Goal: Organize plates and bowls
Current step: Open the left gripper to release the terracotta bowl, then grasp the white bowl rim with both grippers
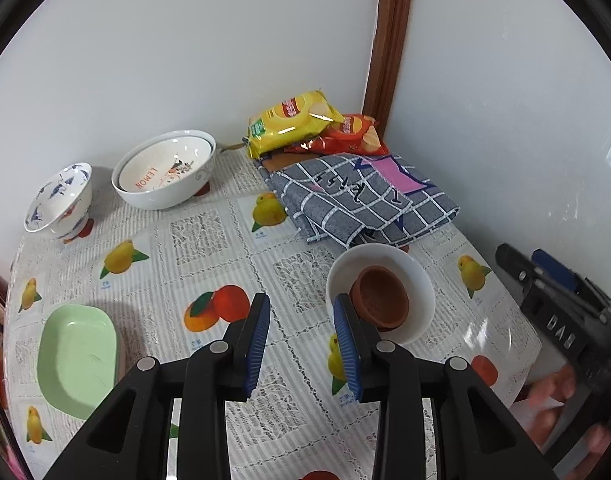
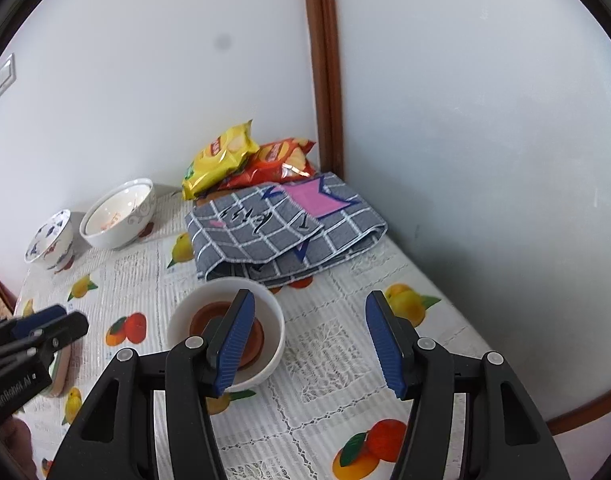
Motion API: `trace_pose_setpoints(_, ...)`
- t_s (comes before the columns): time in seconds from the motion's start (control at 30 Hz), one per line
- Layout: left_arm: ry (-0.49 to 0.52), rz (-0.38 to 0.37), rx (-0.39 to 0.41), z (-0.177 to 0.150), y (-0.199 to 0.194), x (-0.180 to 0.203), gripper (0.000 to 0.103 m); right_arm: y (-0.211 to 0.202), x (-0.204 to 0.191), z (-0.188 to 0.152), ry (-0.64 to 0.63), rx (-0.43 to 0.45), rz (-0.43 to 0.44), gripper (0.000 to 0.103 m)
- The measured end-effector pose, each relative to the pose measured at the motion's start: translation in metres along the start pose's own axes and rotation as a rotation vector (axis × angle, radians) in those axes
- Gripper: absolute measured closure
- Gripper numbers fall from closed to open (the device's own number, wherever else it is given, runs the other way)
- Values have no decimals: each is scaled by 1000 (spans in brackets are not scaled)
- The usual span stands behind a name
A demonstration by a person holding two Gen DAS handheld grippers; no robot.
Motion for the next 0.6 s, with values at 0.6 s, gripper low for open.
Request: trace_pose_setpoints(0.6,0,22,-56,1,31,-13,72,23,-17,7,42,-17,115,39)
Point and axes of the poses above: each gripper's, at about its wrist camera, not at the fingertips, and y roughly the way its jaws point, x to its right, z to its top, the point moved 3 cm from there along y, roughly the way its jaws point, and after that the axes turned 12 degrees about x, right-handed, at the moved point
